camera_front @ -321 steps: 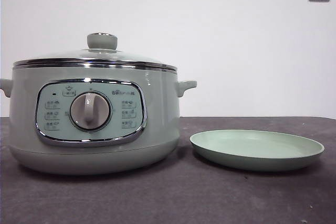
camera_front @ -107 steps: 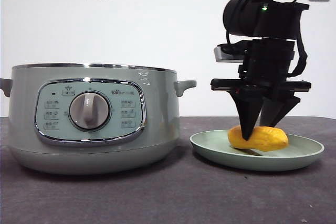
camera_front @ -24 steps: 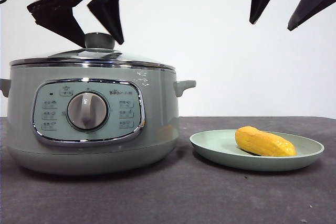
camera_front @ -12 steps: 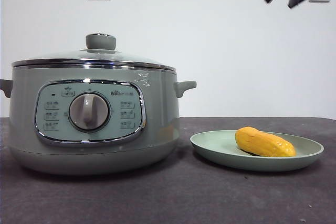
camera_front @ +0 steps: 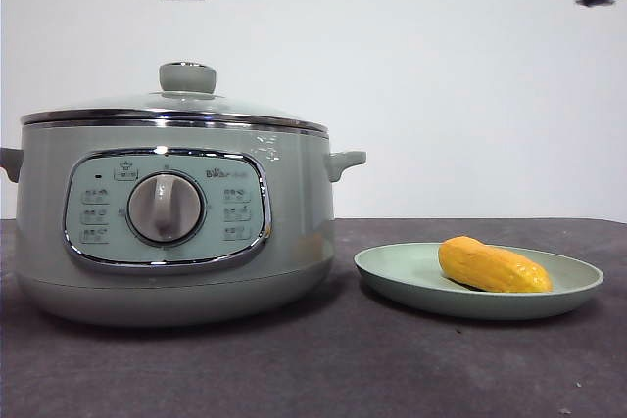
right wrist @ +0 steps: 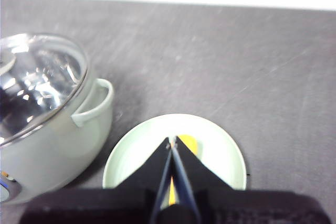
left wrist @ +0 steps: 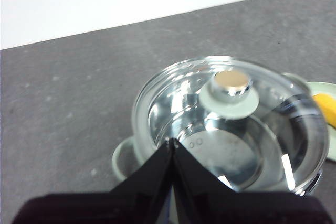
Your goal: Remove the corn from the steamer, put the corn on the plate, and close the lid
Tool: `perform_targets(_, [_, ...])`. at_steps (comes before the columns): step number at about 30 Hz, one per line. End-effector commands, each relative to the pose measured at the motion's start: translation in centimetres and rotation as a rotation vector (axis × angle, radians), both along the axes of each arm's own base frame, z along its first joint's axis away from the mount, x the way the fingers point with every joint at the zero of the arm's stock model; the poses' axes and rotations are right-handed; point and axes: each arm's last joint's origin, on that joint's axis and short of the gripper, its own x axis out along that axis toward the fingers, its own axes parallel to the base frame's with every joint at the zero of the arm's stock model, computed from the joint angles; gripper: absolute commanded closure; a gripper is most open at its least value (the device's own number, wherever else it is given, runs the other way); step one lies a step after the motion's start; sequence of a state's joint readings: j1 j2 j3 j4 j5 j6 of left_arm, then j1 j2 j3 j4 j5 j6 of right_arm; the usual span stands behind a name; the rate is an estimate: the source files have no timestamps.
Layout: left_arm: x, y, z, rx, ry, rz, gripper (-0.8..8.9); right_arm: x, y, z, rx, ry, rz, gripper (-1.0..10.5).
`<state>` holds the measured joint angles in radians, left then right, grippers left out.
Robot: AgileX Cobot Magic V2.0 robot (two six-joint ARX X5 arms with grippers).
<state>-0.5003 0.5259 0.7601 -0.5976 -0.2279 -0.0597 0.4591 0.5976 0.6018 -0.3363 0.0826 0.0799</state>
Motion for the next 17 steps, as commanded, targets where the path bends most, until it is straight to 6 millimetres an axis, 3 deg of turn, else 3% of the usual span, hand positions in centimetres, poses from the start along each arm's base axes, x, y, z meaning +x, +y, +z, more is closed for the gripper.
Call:
perform_targets(1, [-0.9, 0.5, -1.5, -0.019, -0.057, 0.005, 8.22, -0.9, -0.5, -1.2, 0.032, -0.020, -0.012, 9.6])
perform_targets(17, [-1.4, 0.8, -2.7, 0.018, 0.014, 0.005, 8.16, -1.4, -0.8, -1.9, 0.011, 0.044, -0.044, 9.4])
